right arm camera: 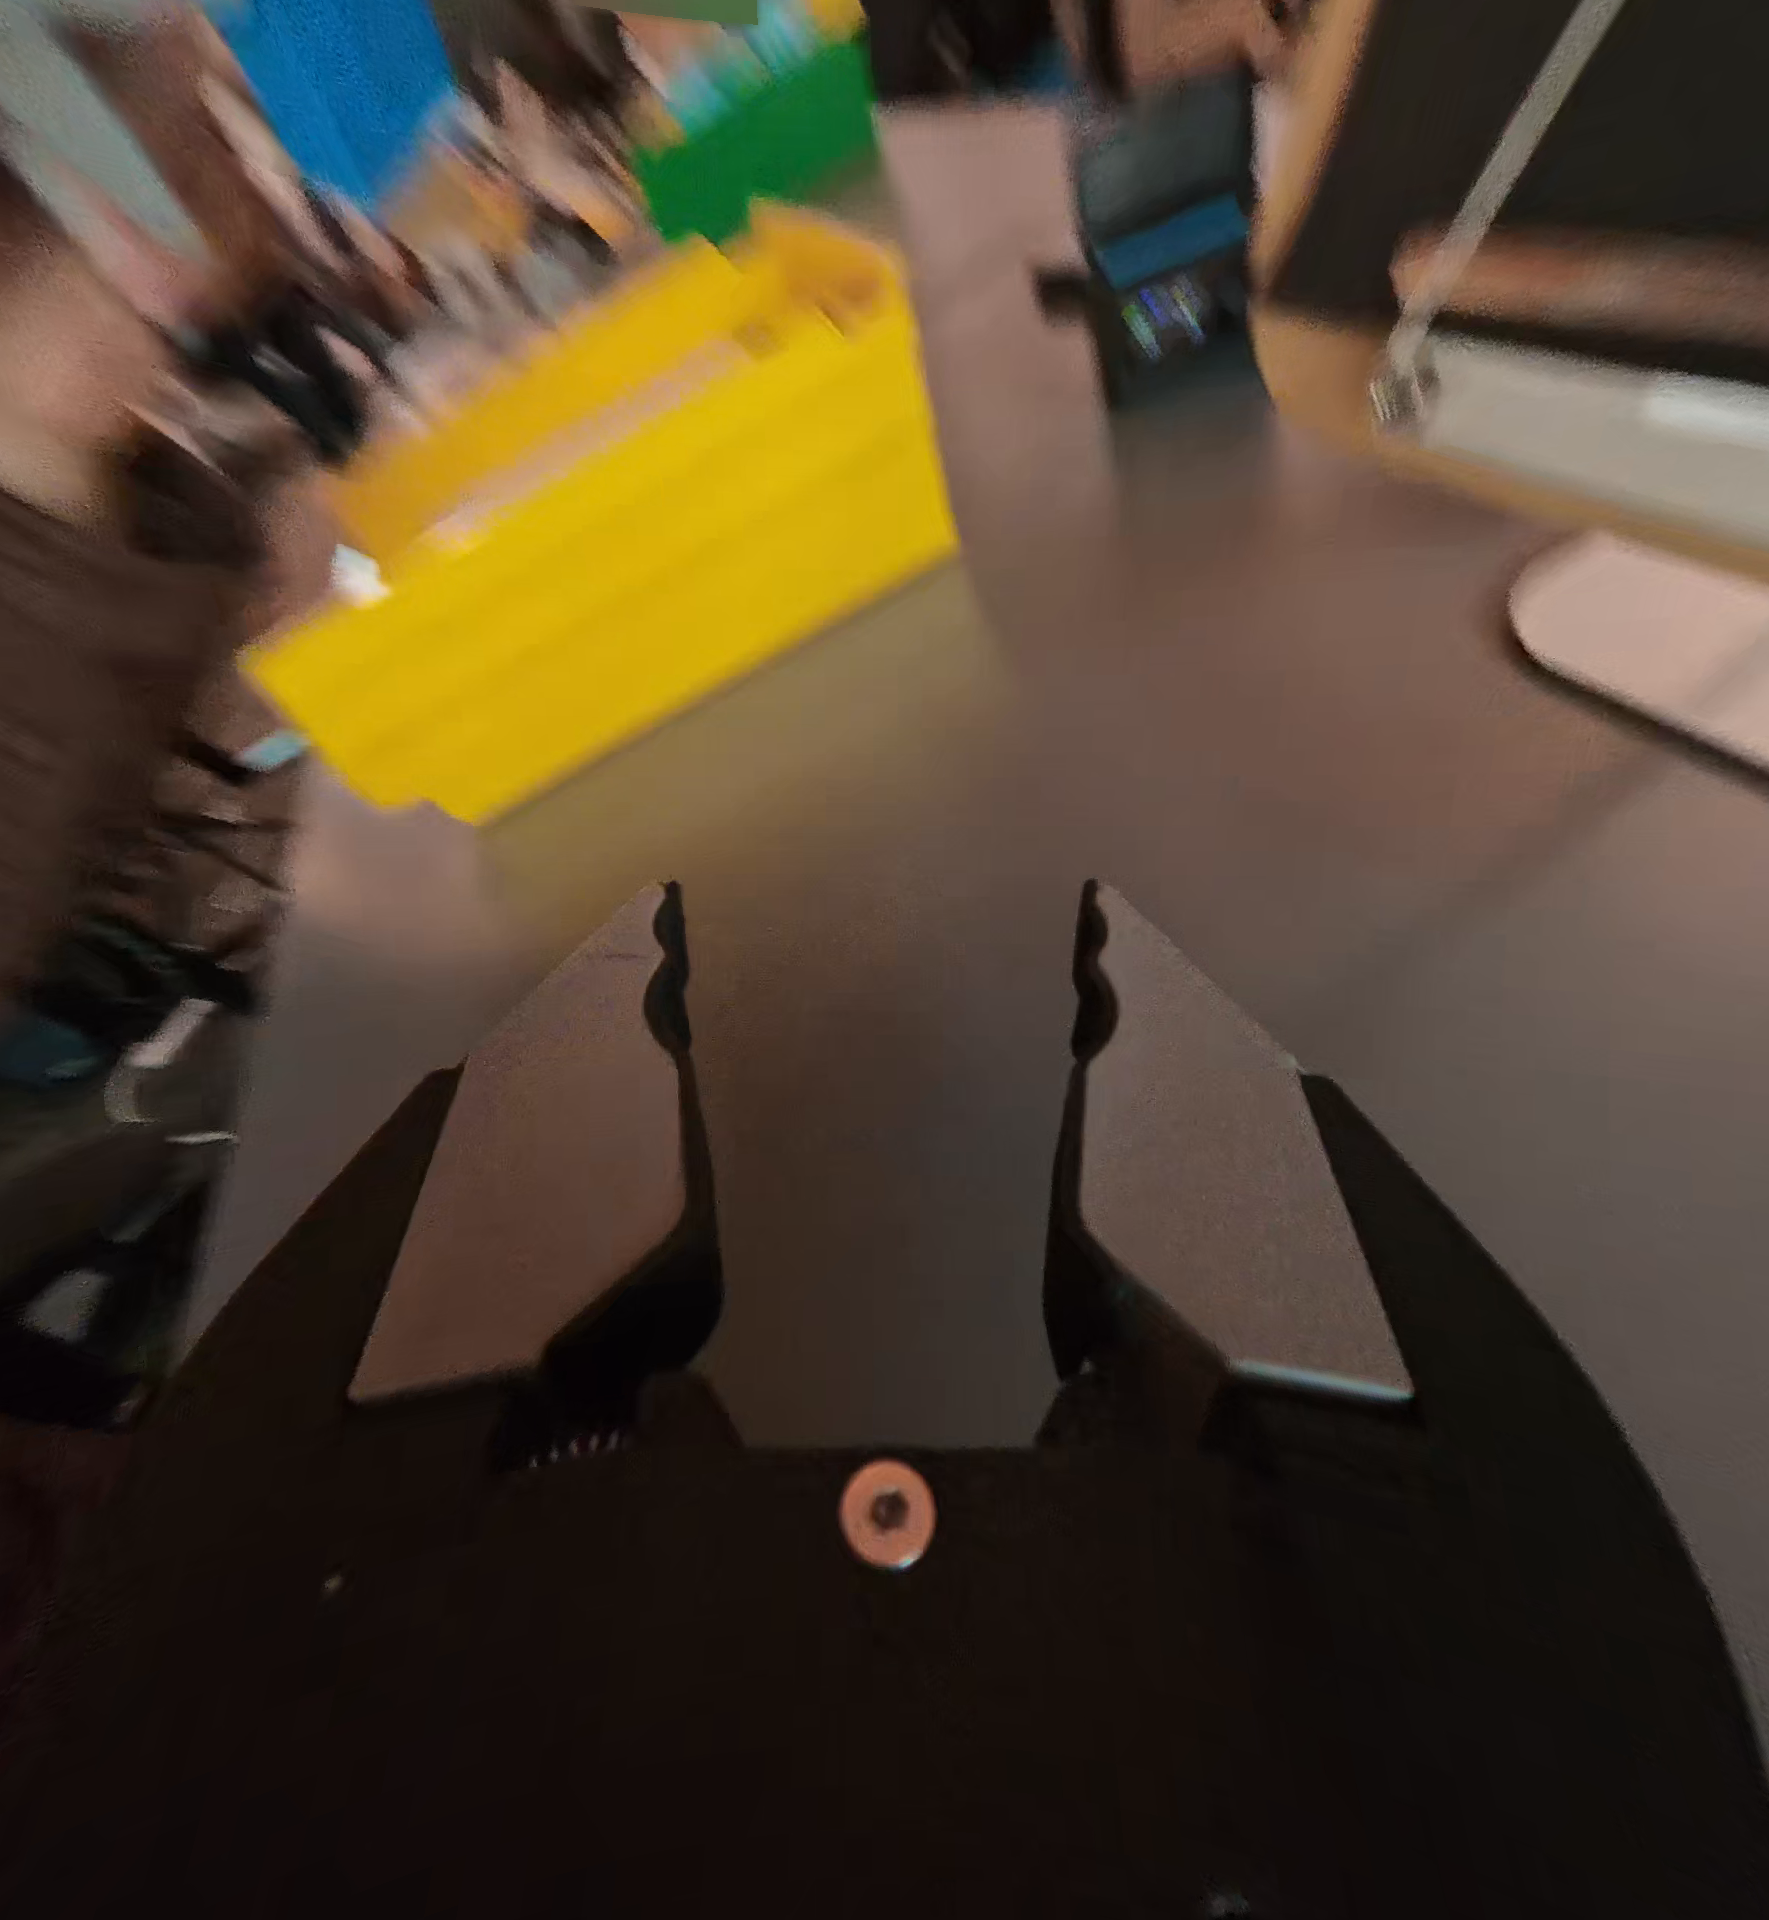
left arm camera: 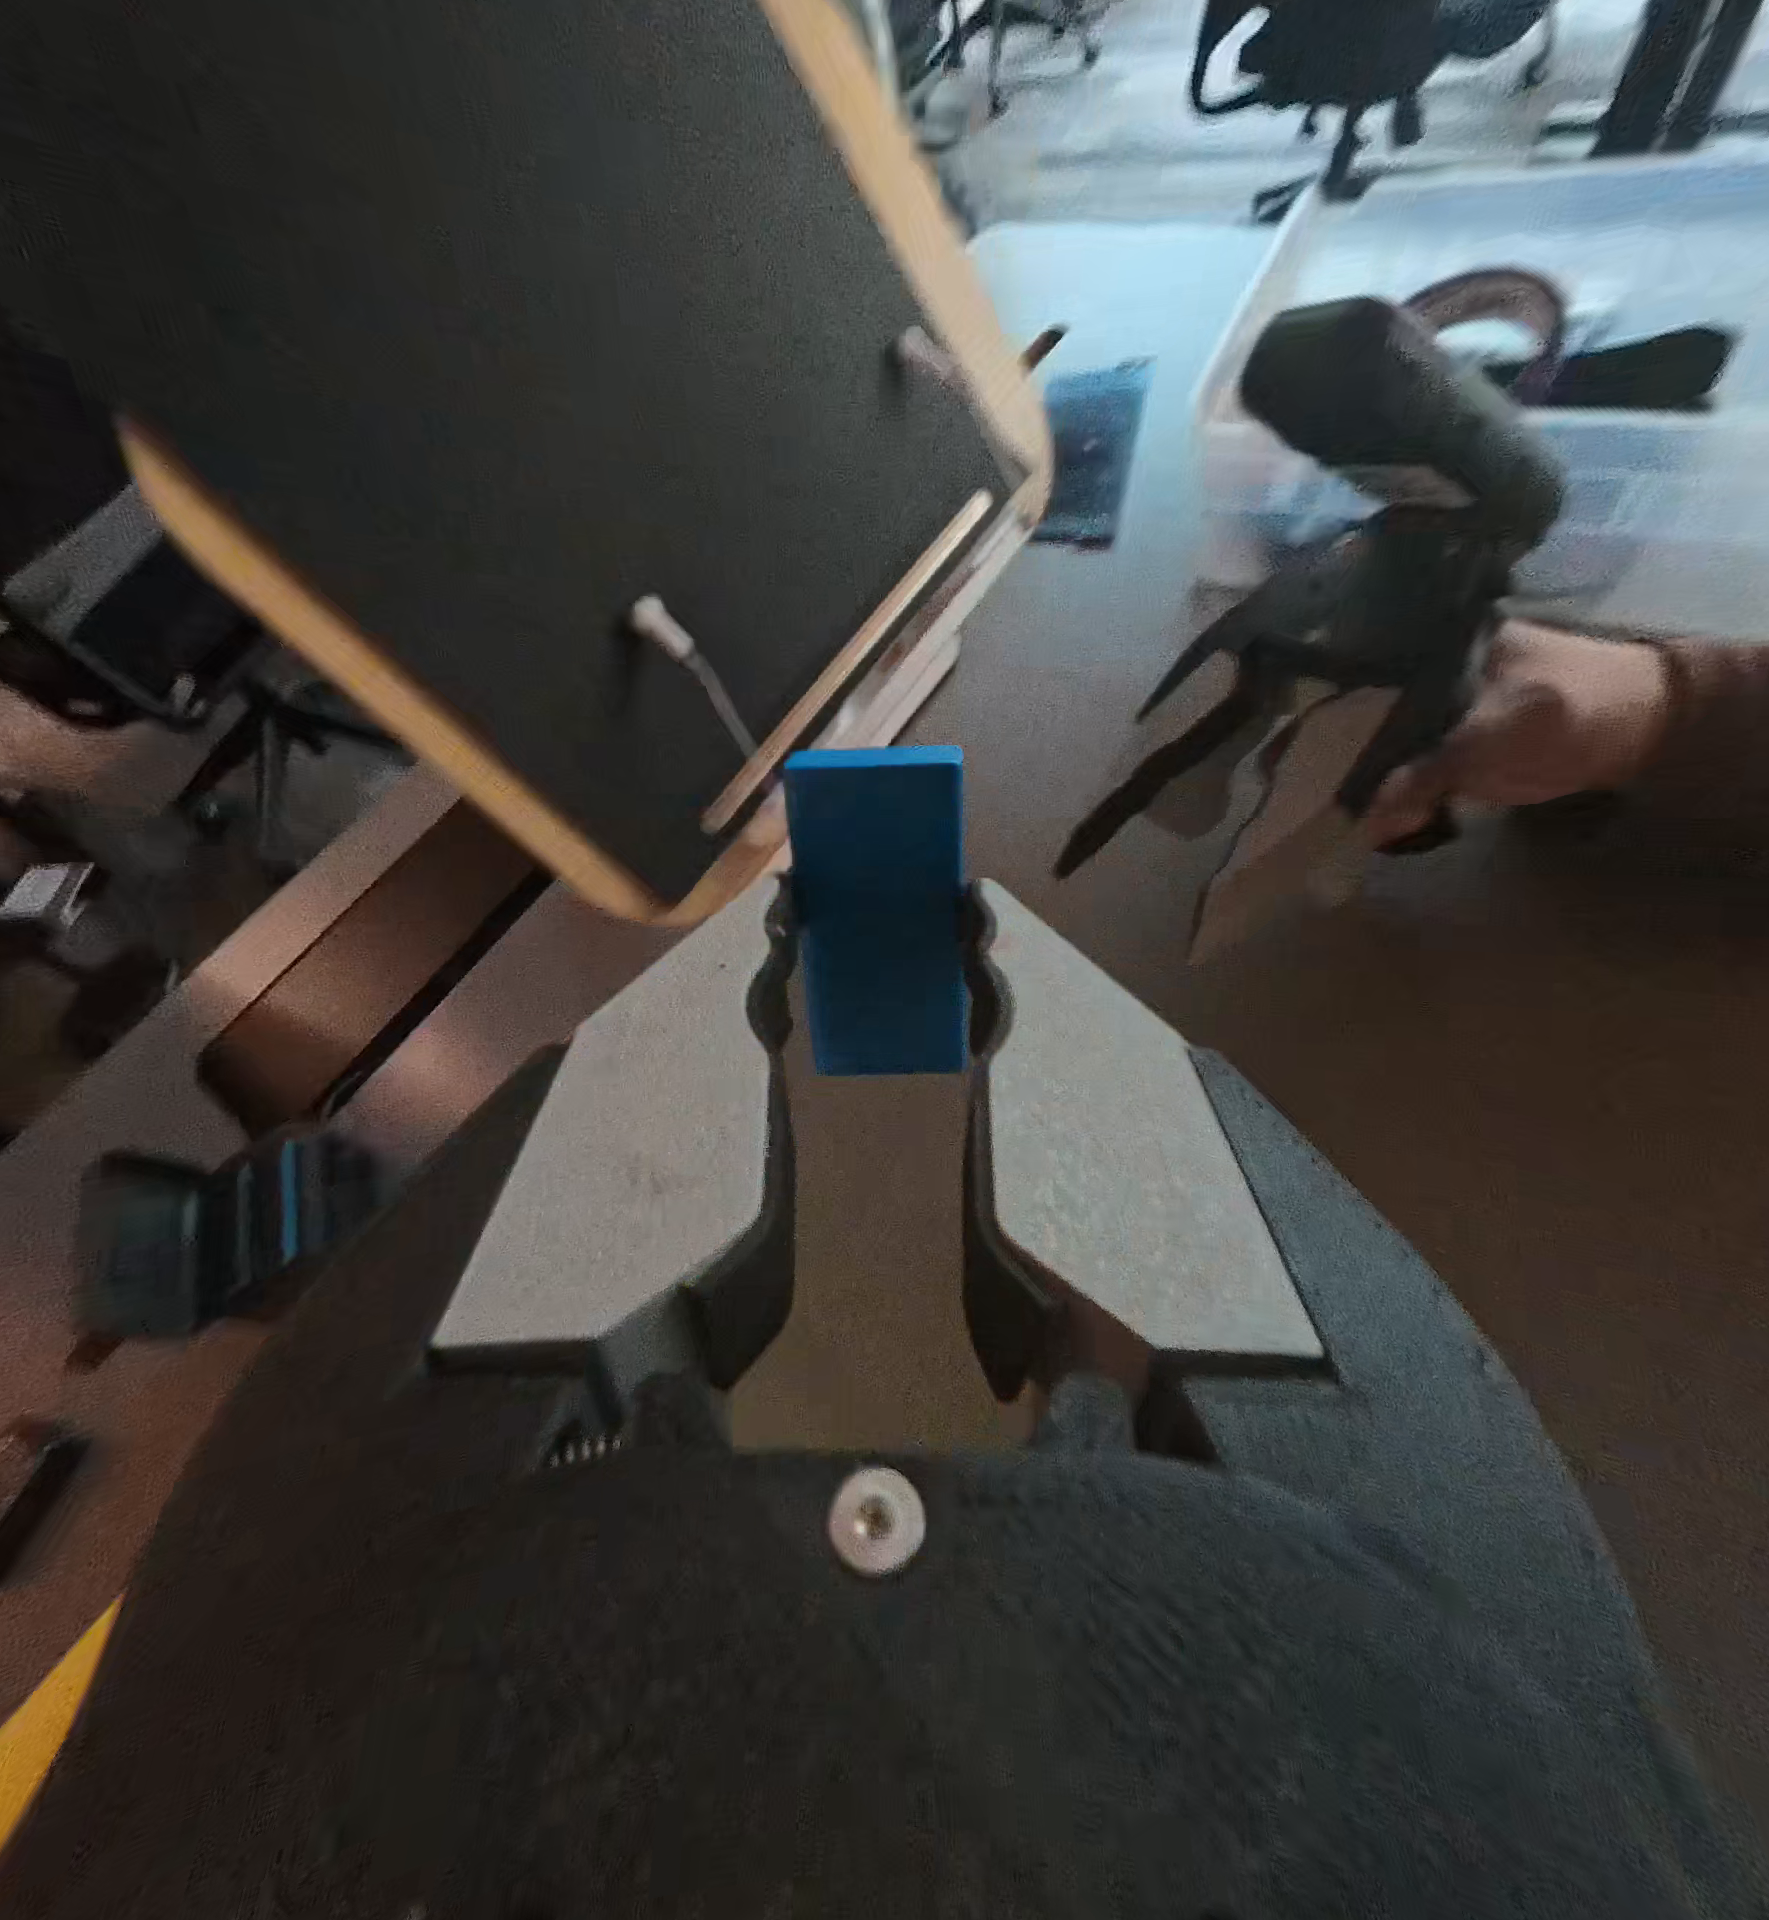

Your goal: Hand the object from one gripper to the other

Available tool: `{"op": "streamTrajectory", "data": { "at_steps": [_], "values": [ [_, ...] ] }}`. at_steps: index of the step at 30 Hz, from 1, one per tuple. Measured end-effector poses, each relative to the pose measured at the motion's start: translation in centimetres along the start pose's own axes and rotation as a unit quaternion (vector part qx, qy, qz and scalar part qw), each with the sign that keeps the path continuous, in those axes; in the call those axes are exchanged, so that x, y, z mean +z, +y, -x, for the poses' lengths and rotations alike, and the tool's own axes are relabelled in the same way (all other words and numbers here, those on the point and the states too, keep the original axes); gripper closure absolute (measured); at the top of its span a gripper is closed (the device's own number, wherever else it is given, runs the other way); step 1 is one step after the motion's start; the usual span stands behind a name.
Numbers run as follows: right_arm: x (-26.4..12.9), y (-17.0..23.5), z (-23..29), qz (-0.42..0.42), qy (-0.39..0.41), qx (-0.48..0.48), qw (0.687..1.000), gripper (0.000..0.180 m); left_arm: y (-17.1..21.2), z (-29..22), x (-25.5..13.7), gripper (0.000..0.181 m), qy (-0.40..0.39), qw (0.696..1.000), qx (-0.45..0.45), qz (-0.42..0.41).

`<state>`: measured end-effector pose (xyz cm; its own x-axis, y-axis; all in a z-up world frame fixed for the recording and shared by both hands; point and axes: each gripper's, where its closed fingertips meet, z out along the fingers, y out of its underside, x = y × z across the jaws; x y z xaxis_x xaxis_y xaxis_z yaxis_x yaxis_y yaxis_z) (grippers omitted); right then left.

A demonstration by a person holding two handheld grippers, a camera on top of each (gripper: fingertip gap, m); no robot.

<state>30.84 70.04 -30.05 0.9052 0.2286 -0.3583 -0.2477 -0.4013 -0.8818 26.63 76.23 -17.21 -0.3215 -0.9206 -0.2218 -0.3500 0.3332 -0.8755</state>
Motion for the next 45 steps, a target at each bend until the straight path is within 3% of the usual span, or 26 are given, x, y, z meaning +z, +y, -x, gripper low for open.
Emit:
{"op": "streamTrajectory", "data": {
  "at_steps": [1,4,8,11,15,24,28,32,42,45],
  "values": [
    [-1.0,-1.3,1.2,-0.034,-0.039,-0.004,0.999,0.108,-1.2,-2.3,0.8,0.152,0.019,0.999,-0.003,-0.031],
    [-4.2,-3.9,3.4,-0.11,-0.125,-0.013,0.986,0.11,-2.3,-6.8,4.0,0.152,0.067,0.992,-0.041,-0.094],
    [-6.8,-5.2,3.3,-0.165,-0.154,-0.009,0.974,0.114,-0.7,-9.0,8.5,0.152,0.168,0.965,-0.143,-0.139],
    [-7.0,-5.3,2.1,-0.177,-0.143,0.008,0.974,0.118,1.8,-8.5,10.6,0.152,0.192,0.952,-0.189,-0.144],
    [-5.9,-4.7,1.1,-0.162,-0.131,0.018,0.978,0.121,2.3,-8.8,10.2,0.153,0.26,0.919,-0.226,-0.19],
    [-2.7,-3.7,1.0,-0.144,-0.129,0.03,0.981,0.122,3.8,-8.8,10.4,0.152,0.314,0.904,-0.241,-0.16],
    [-2.3,-3.2,1.4,-0.129,-0.127,0.019,0.983,0.145,4.0,-9.5,10.7,0.152,0.326,0.899,-0.248,-0.153],
    [-2.3,-3.0,1.8,-0.125,-0.128,0.015,0.984,0.151,3.8,-9.8,10.6,0.152,0.324,0.902,-0.243,-0.151],
    [-2.7,-4.0,1.8,-0.141,-0.087,-0.01,0.986,0.151,3.8,-10.0,10.4,0.152,0.372,0.867,-0.292,-0.154],
    [-2.8,-3.8,1.4,-0.135,-0.079,-0.009,0.988,0.151,4.0,-9.7,10.6,0.152,0.359,0.877,-0.281,-0.154]
  ]
}}
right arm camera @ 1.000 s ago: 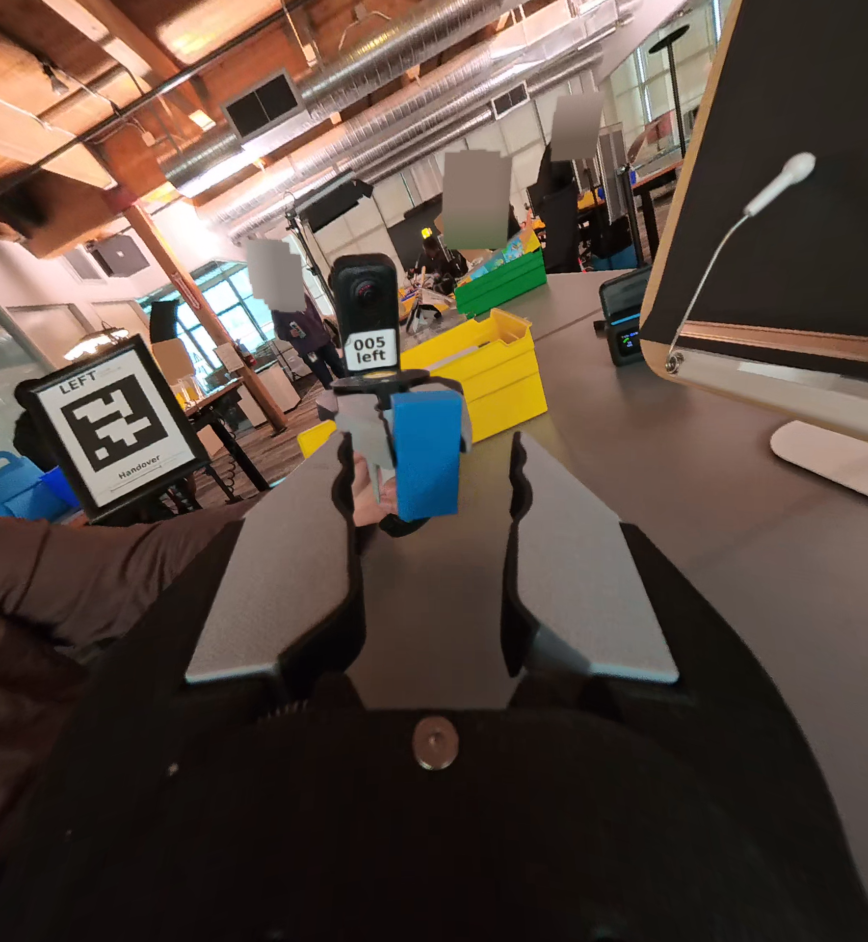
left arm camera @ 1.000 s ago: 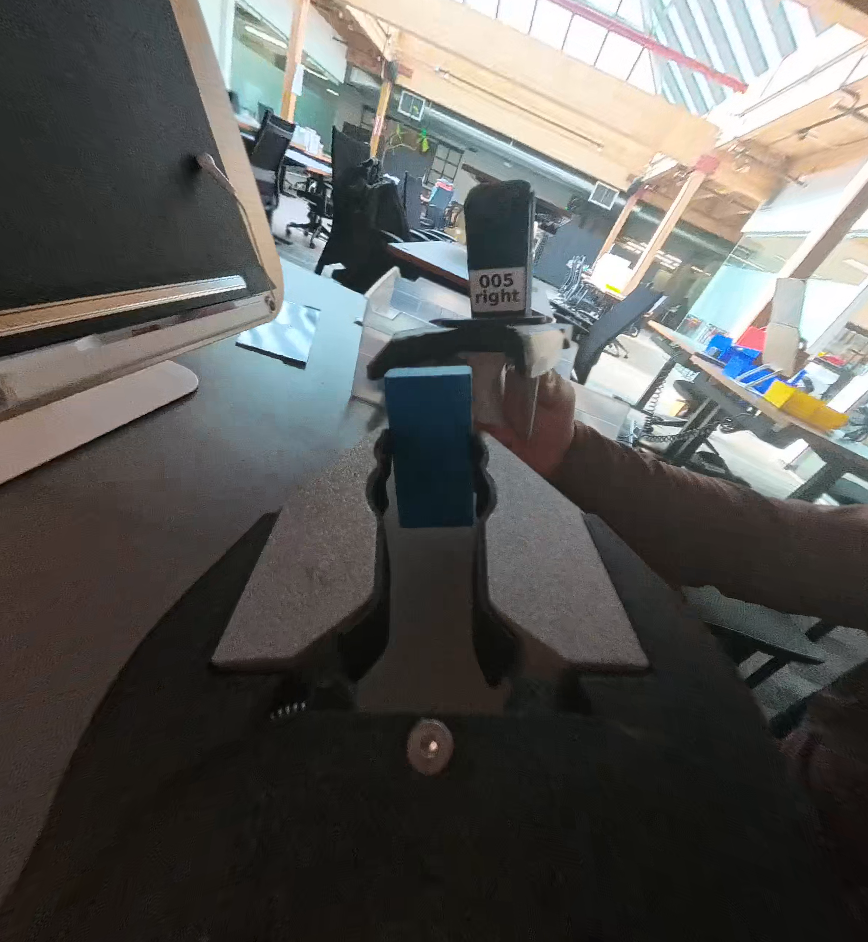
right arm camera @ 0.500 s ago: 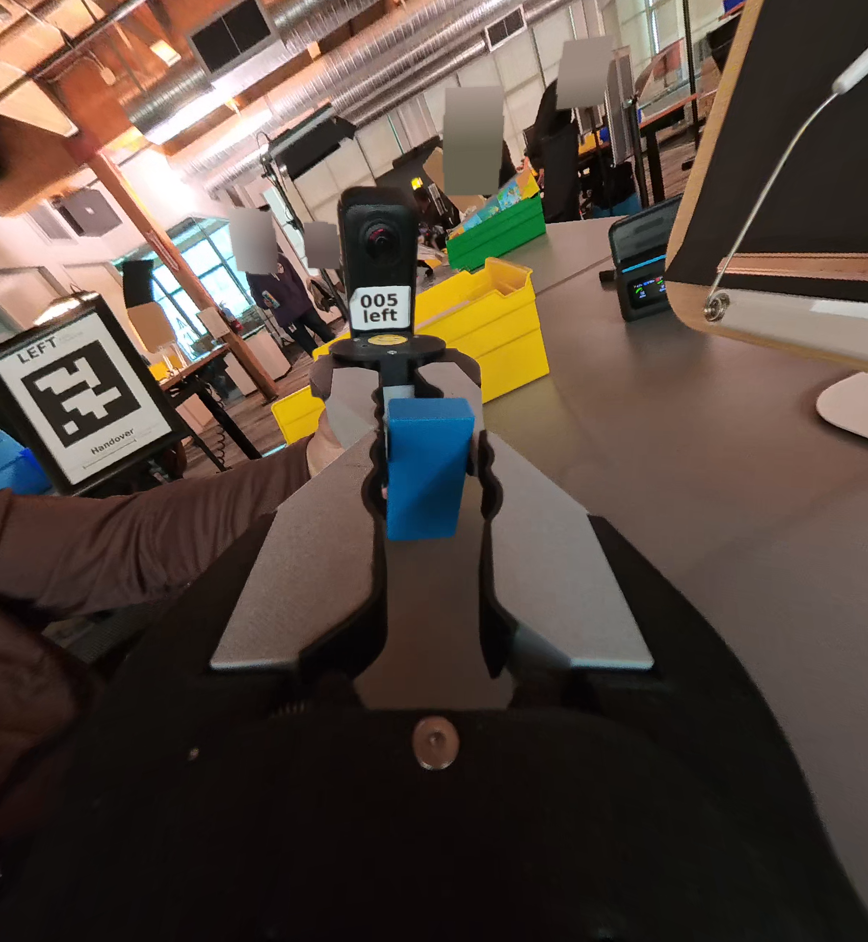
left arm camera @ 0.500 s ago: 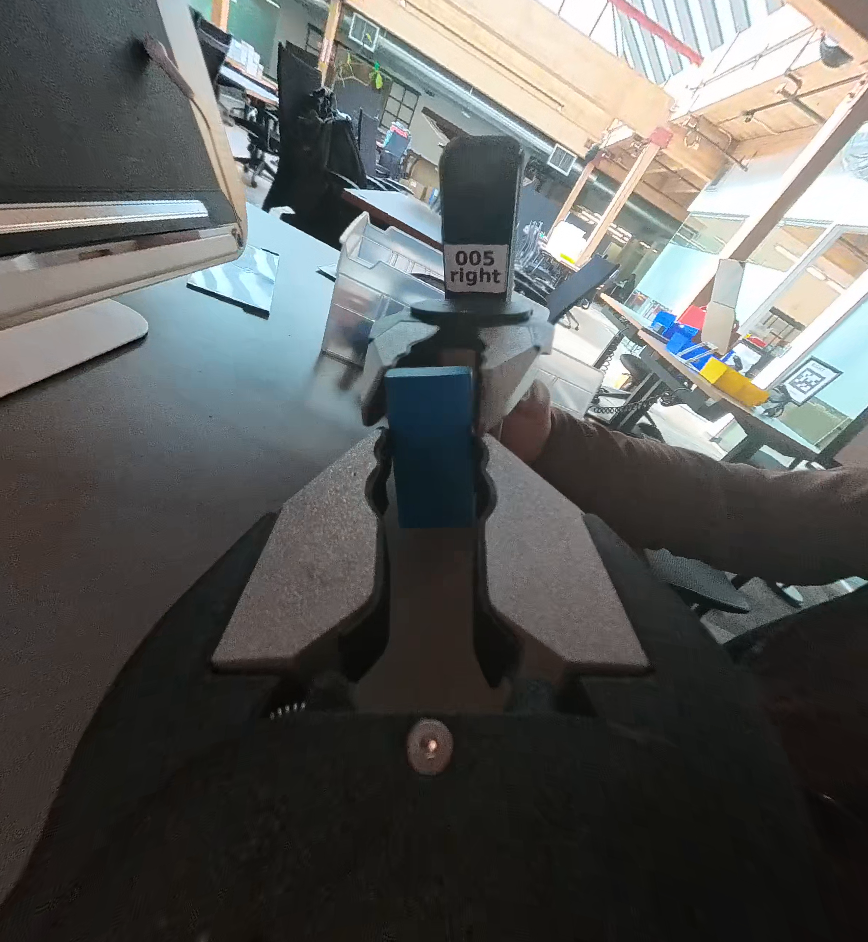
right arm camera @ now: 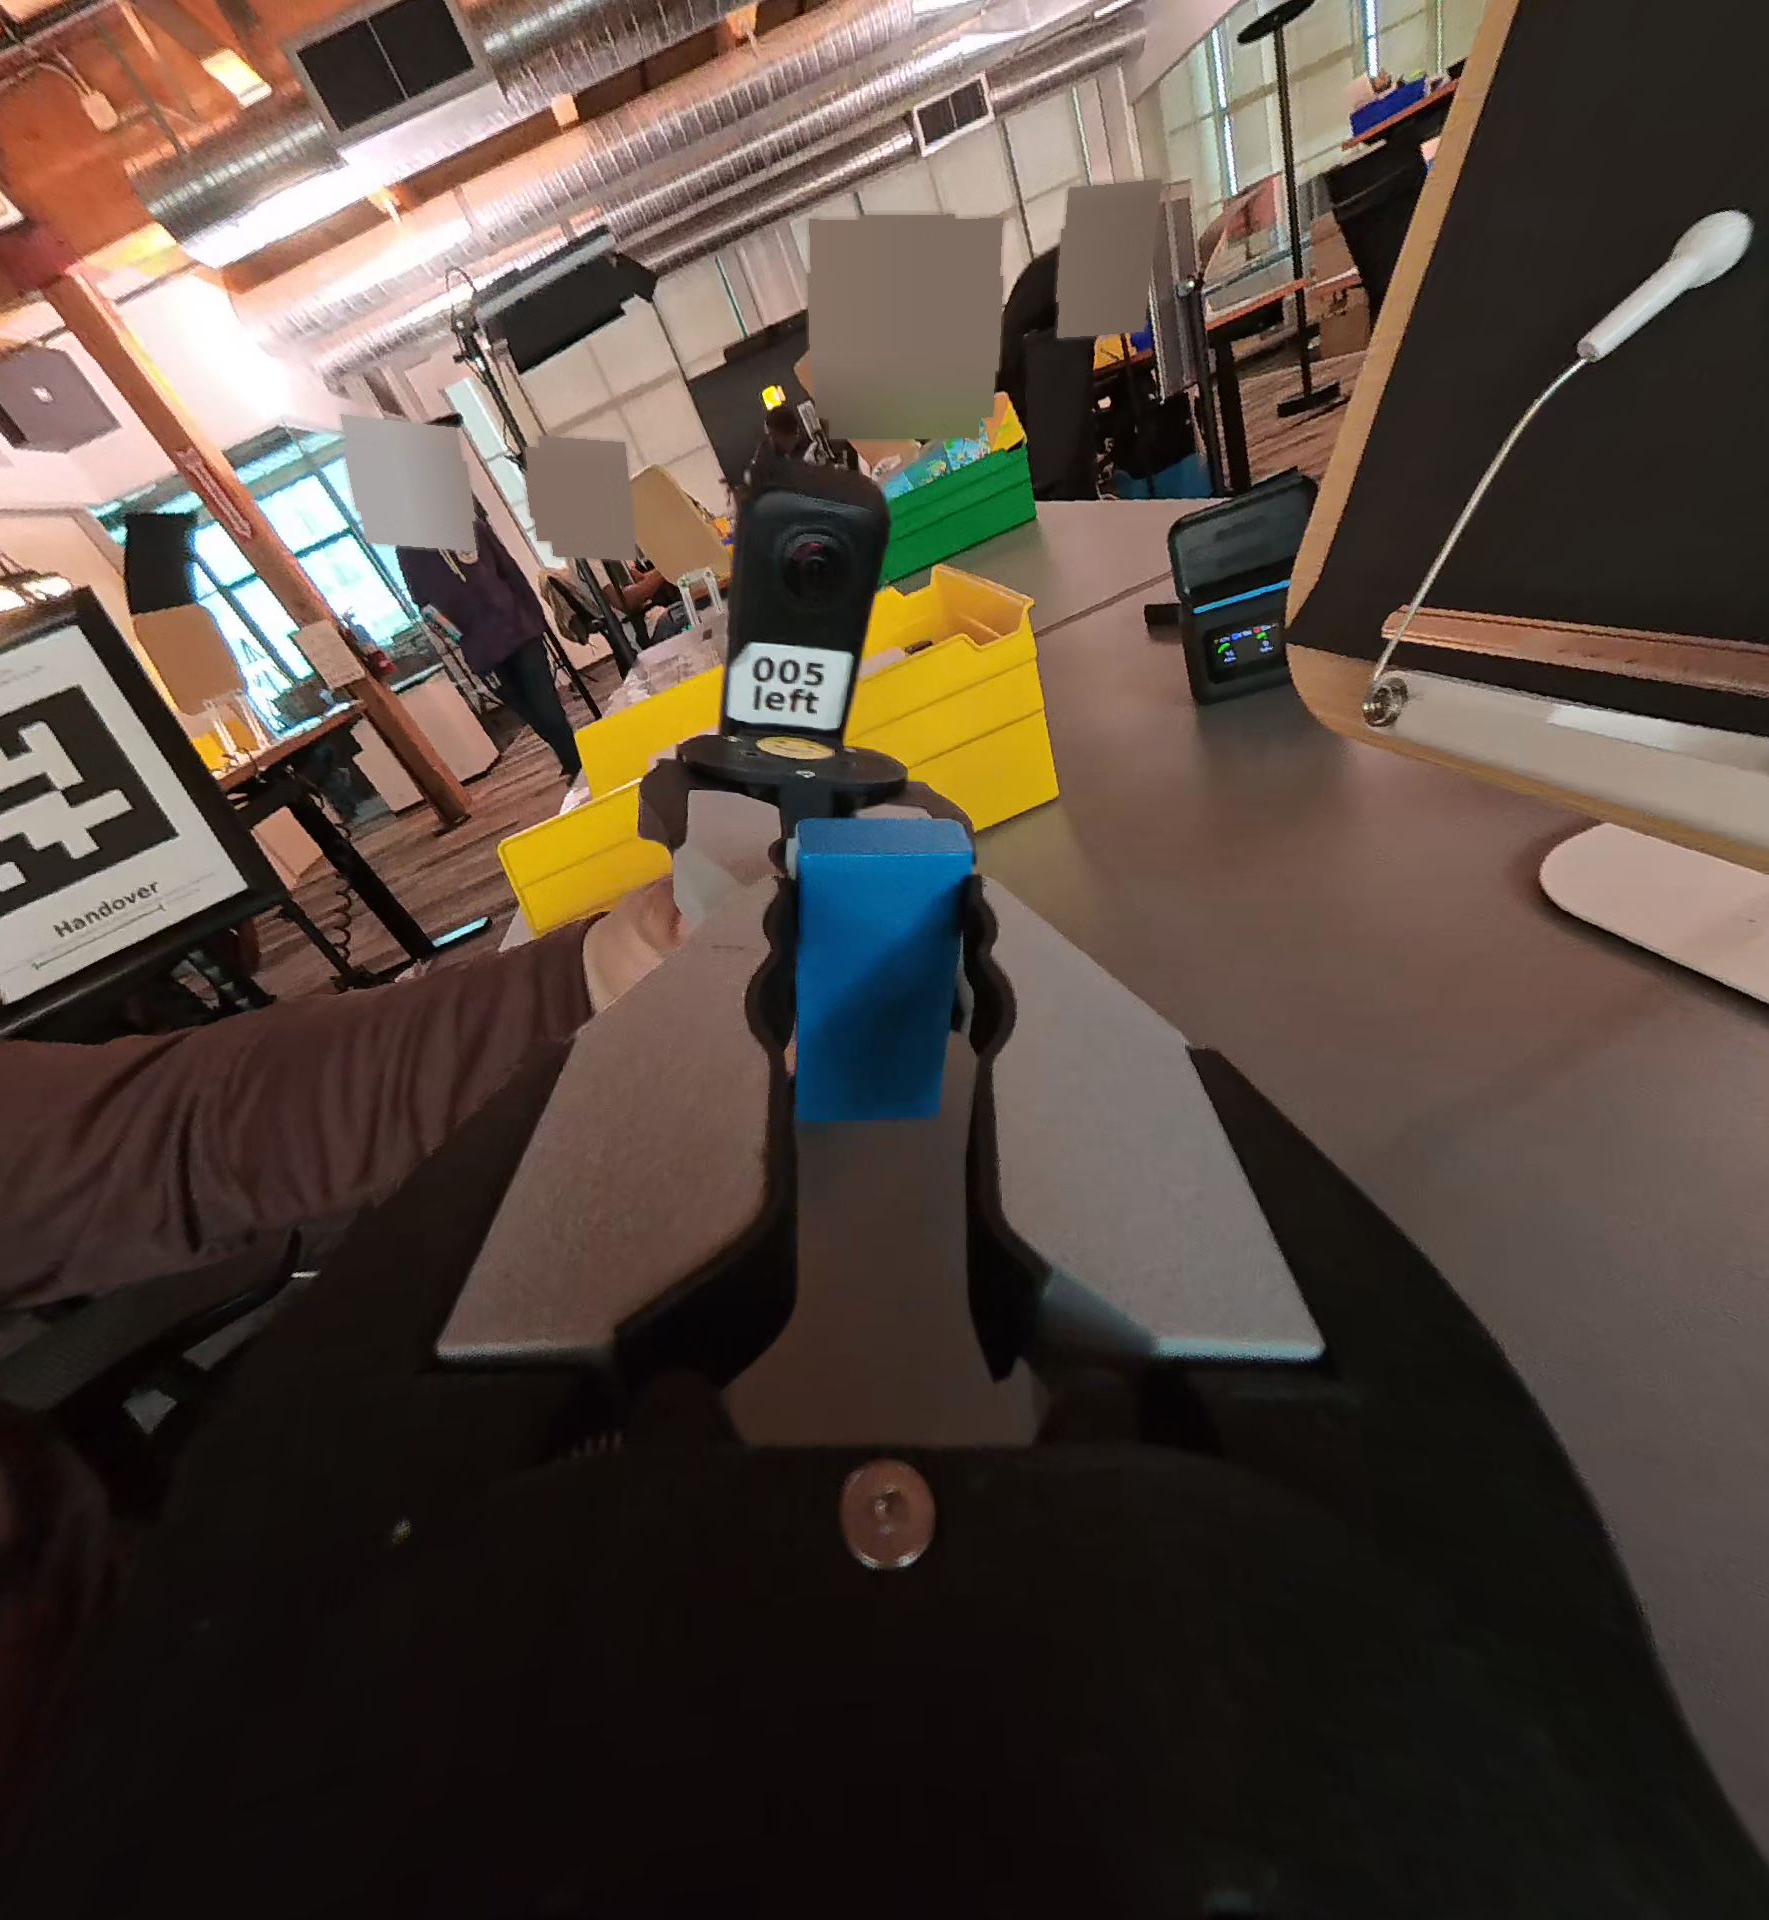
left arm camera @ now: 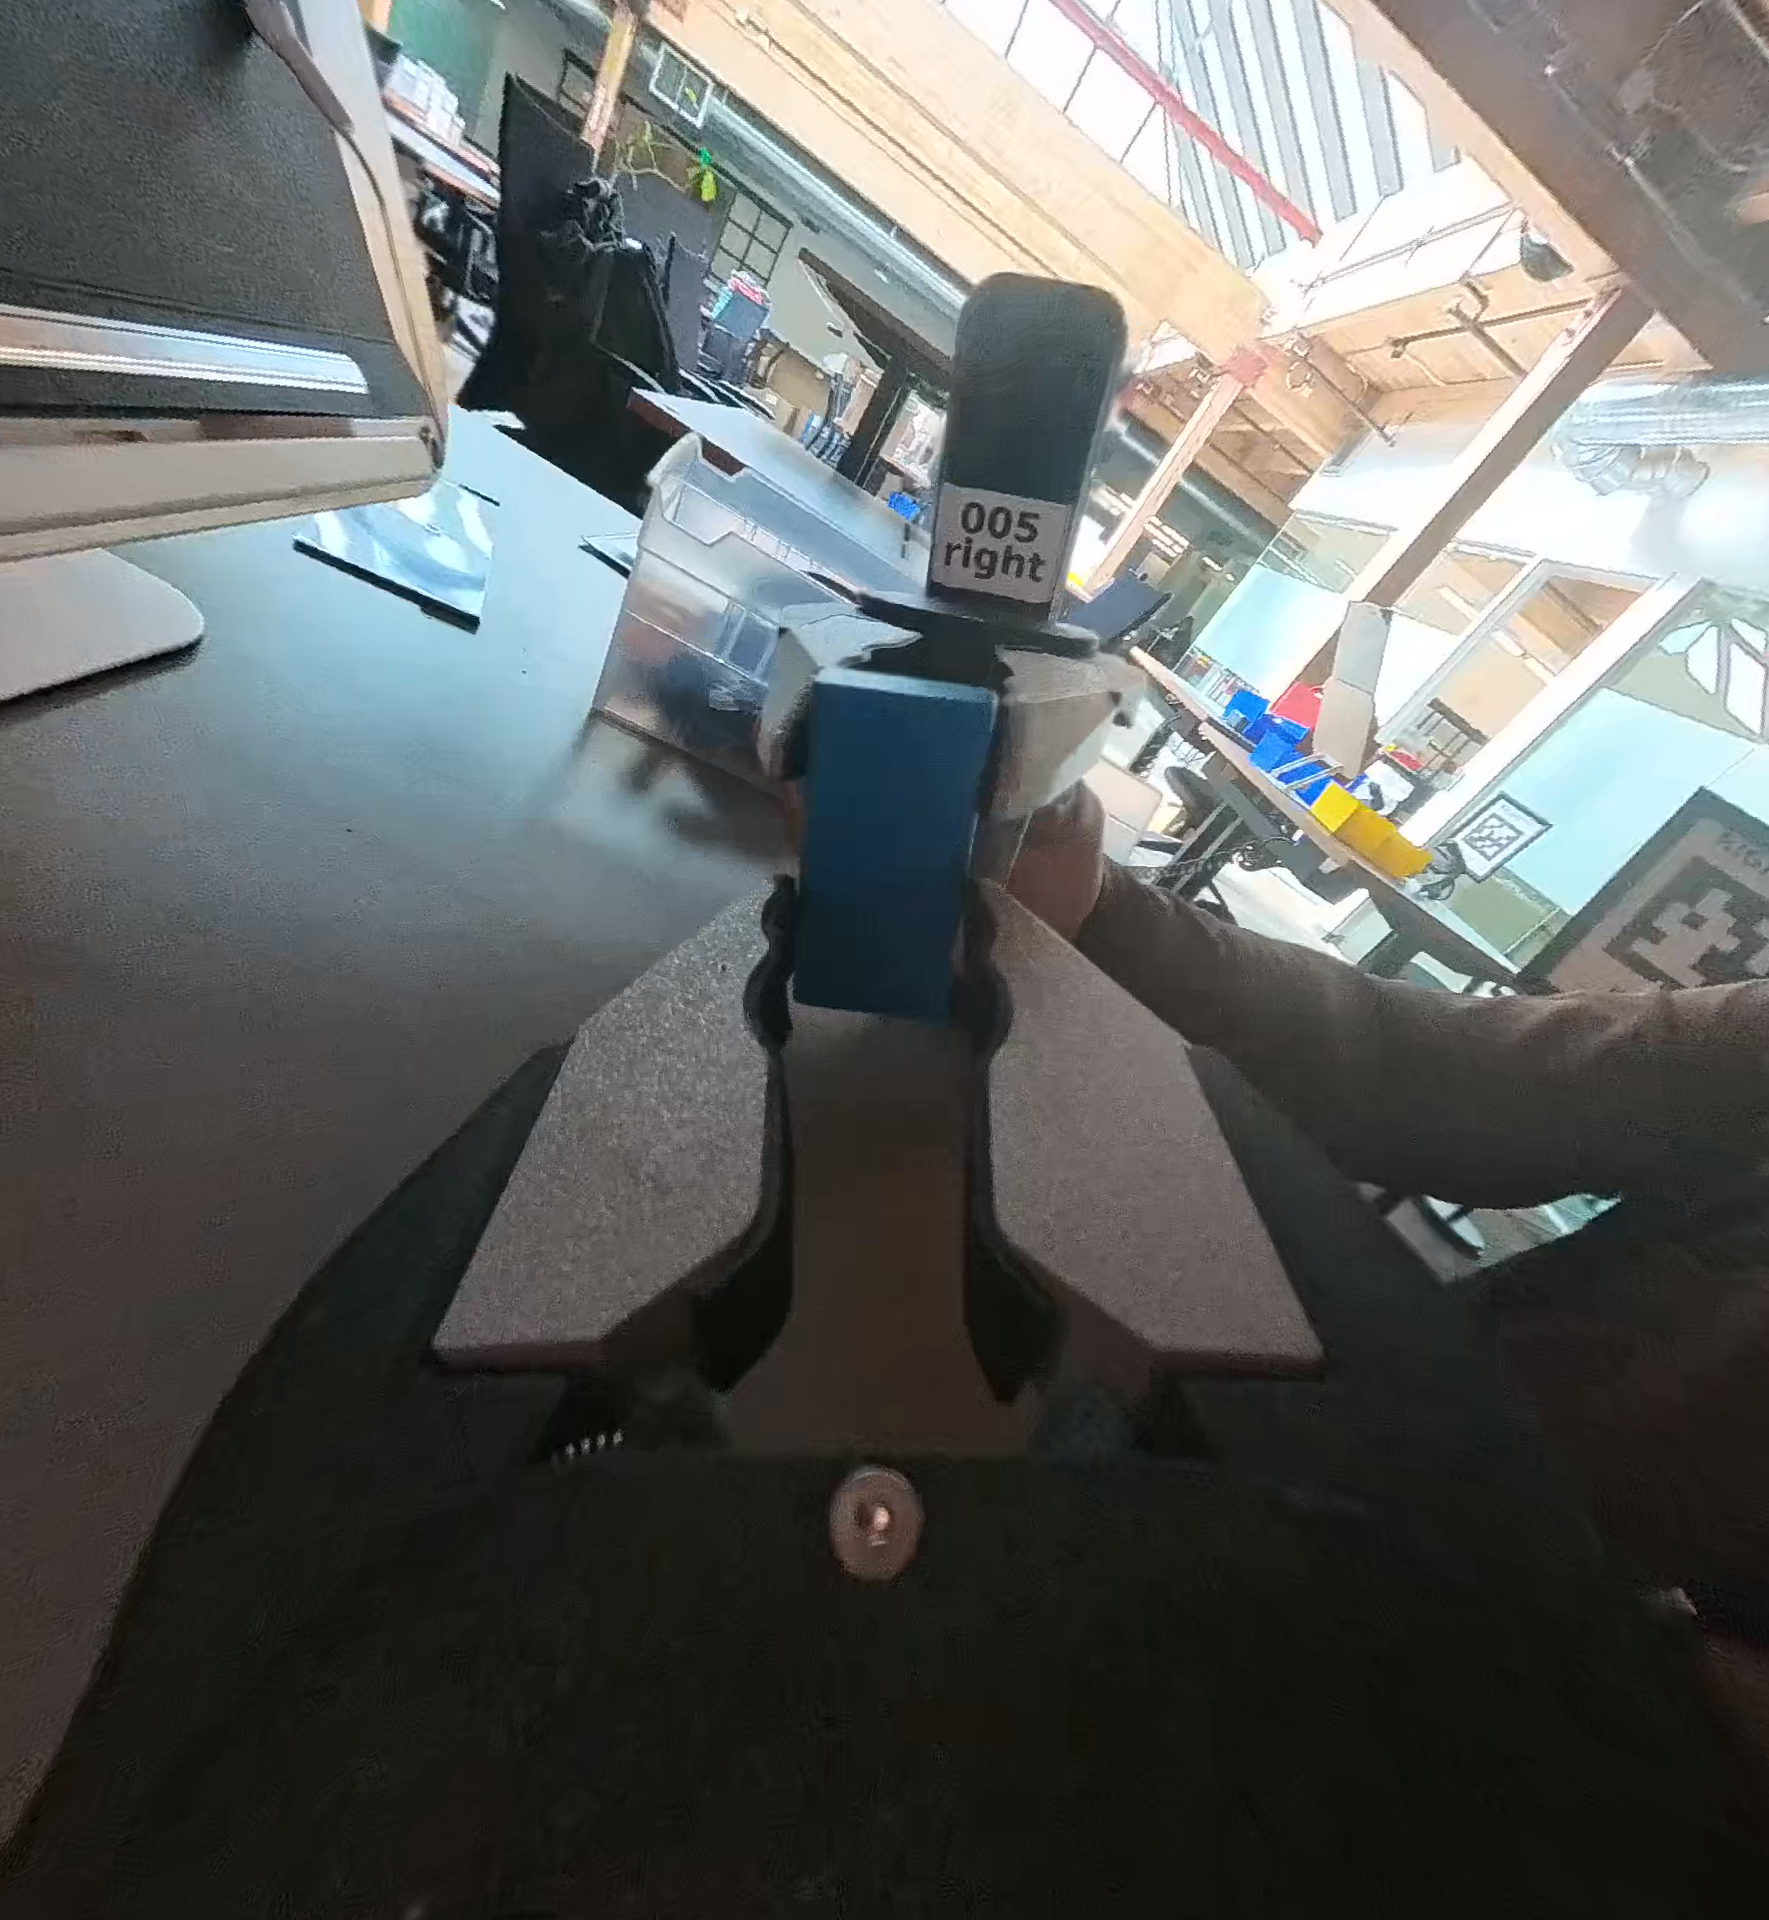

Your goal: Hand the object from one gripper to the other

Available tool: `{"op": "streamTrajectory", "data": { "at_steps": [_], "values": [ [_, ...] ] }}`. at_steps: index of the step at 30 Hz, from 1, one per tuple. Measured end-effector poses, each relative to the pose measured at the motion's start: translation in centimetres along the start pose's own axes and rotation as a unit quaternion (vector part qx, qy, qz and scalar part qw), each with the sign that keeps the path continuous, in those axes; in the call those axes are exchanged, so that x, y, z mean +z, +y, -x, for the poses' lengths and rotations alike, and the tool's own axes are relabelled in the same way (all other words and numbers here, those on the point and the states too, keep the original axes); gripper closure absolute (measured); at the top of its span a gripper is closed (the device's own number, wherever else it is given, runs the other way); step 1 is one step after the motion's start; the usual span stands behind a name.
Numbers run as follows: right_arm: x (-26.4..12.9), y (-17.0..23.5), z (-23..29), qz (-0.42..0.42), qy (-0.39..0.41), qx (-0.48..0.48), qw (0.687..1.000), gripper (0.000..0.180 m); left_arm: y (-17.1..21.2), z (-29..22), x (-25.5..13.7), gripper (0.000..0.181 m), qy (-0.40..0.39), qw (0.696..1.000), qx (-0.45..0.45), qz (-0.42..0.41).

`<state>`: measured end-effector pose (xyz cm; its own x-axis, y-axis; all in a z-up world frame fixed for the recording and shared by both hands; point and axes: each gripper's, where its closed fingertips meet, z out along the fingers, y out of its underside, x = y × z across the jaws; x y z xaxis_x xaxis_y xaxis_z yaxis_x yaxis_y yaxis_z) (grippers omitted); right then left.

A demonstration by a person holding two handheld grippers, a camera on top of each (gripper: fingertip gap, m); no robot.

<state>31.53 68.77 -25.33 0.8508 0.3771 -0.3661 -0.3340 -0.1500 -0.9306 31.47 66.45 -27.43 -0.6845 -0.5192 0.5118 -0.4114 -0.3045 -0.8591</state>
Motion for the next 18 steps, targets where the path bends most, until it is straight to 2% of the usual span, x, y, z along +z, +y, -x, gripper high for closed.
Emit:
{"op": "streamTrajectory", "data": {
  "at_steps": [5,7,13,18],
  "values": [
    [0.2,0.1,-0.3,-0.004,0.001,0.025,1.0,0.15,-0.1,0.6,-0.5,0.152,-0.047,0.997,0.049,0.018],
    [0.3,0.2,-0.1,0.0,-0.014,0.039,0.999,0.137,-0.4,0.6,-0.6,0.152,-0.063,0.995,0.075,0.015],
    [0.0,-0.1,-0.3,-0.011,-0.016,0.05,0.999,0.126,-1.7,0.1,-1.5,0.153,-0.024,0.999,0.029,-0.03],
    [0.4,0.2,0.4,-0.003,-0.027,0.03,0.999,0.13,-0.4,-0.7,-0.2,0.153,0.006,1.0,0.012,0.002]
  ]
}}
